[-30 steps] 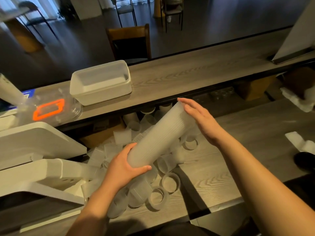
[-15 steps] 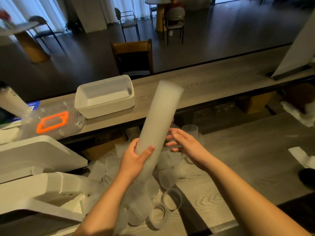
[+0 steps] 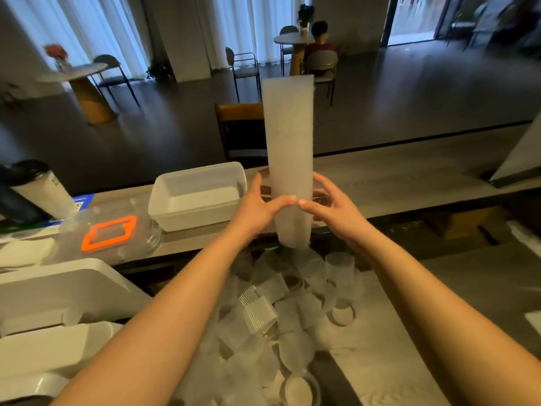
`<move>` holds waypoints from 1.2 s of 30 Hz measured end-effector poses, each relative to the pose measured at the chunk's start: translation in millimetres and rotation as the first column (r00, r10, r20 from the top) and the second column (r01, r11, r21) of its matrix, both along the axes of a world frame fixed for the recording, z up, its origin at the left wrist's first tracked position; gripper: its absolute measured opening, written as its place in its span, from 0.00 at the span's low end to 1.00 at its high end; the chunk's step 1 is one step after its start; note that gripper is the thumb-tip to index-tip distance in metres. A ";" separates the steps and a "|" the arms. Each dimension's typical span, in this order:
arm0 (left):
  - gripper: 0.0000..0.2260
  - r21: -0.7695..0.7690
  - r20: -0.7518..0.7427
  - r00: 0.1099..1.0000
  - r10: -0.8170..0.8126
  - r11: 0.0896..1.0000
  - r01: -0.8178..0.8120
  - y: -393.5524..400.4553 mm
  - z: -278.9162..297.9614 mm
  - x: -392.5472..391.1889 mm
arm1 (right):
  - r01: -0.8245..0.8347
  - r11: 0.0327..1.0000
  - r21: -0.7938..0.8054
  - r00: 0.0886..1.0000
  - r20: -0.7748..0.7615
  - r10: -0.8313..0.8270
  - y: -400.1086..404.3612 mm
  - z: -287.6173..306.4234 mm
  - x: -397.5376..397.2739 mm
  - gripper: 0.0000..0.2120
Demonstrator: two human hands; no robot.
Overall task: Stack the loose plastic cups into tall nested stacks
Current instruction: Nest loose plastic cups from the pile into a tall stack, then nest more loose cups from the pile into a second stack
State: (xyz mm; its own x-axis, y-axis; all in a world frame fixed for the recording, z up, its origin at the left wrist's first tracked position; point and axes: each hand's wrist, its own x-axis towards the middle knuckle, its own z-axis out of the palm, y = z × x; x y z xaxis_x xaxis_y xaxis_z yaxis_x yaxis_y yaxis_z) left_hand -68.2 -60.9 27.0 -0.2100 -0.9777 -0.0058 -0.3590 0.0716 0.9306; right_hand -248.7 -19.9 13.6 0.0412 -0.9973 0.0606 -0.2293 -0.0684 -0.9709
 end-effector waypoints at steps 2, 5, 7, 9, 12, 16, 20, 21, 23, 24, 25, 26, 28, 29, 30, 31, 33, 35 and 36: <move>0.39 0.002 0.018 1.000 0.011 1.000 -0.011 -19.2 5.8 -4.2 | -0.007 1.000 -0.025 1.000 -0.021 0.007 -18.0 7.8 -6.4 0.30; 0.40 0.008 0.034 0.999 0.025 1.000 -0.025 -43.6 14.6 -7.8 | -0.014 0.999 -0.052 0.999 -0.041 0.012 -43.2 13.9 -10.4 0.28; 0.40 0.012 0.037 0.999 0.026 1.000 -0.026 -58.0 20.0 -10.0 | -0.017 0.998 -0.054 0.999 -0.034 0.015 -60.4 14.4 -11.6 0.29; 0.38 0.013 0.032 0.999 0.030 0.999 -0.030 -70.8 24.9 -13.2 | -0.019 0.998 -0.054 1.000 -0.021 0.017 -78.4 12.3 -12.9 0.31; 0.36 -0.012 0.036 0.998 0.053 0.999 -0.053 -89.4 25.8 -17.0 | -0.007 0.999 -0.052 1.000 -0.014 0.006 -103.1 8.6 -13.5 0.33; 0.35 -0.007 0.096 0.994 0.057 0.998 -0.057 -100.0 18.6 -18.1 | -0.009 0.999 -0.033 0.999 -0.038 0.007 -119.9 -0.6 -12.9 0.35; 0.35 -0.046 0.157 0.986 0.057 0.998 -0.050 -100.6 14.9 -15.9 | -0.001 0.999 -0.049 0.999 -0.051 -0.002 -121.6 -9.2 -11.6 0.35; 0.35 -0.049 0.163 0.985 0.052 0.998 -0.044 -100.1 15.2 -15.6 | 0.000 0.999 -0.050 0.999 -0.054 -0.002 -120.7 -9.5 -11.3 0.36; 0.37 -0.069 0.178 0.983 0.053 0.997 -0.041 -96.3 15.4 -15.5 | 0.006 0.999 -0.049 0.998 -0.063 -0.009 -116.5 -10.5 -10.2 0.38; 0.38 -0.096 0.189 0.980 0.063 0.994 -0.045 -93.1 14.4 -14.9 | 0.024 0.999 -0.042 0.998 -0.065 -0.026 -112.6 -12.0 -9.0 0.39; 0.39 -0.128 0.194 0.978 0.079 0.990 -0.054 -89.2 12.8 -13.4 | 0.052 0.998 -0.031 0.997 -0.058 -0.054 -106.8 -13.9 -7.4 0.41; 0.40 -0.157 0.185 0.978 0.096 0.985 -0.067 -84.1 10.9 -11.8 | 0.083 0.996 -0.022 0.996 -0.043 -0.084 -99.4 -16.1 -5.9 0.42; 0.41 -0.196 0.139 0.983 0.121 0.976 -0.092 -70.2 5.4 -7.0 | 0.126 0.992 -0.018 0.992 -0.010 -0.126 -81.1 -19.3 -2.4 0.42; 0.41 -0.209 0.114 0.986 0.125 0.973 -0.099 -61.7 1.2 -4.1 | 0.139 0.990 -0.018 0.990 0.002 -0.139 -70.7 -20.9 -0.5 0.42; 0.40 -0.223 0.096 0.987 0.128 0.969 -0.104 -52.3 -3.2 -1.1 | 0.148 0.989 -0.017 0.989 0.016 -0.148 -59.9 -22.4 1.5 0.42; 0.40 -0.233 0.082 0.988 0.130 0.966 -0.108 -42.4 -7.6 2.4 | 0.153 0.988 -0.013 0.988 0.030 -0.153 -49.1 -24.6 3.5 0.42; 0.39 -0.238 0.048 0.991 0.127 0.965 -0.112 -21.3 -14.1 10.4 | 0.151 0.988 -0.011 0.987 0.049 -0.150 -26.7 -30.5 8.1 0.41; 0.37 -0.205 -0.009 0.995 0.100 0.974 -0.099 0.3 -19.2 20.7 | 0.141 0.990 -0.004 0.988 0.067 -0.140 -5.3 -37.2 12.6 0.41; 0.35 -0.177 -0.042 0.996 0.077 0.981 -0.083 11.7 -22.2 26.4 | 0.136 0.991 0.001 0.988 0.071 -0.136 4.7 -40.5 15.0 0.41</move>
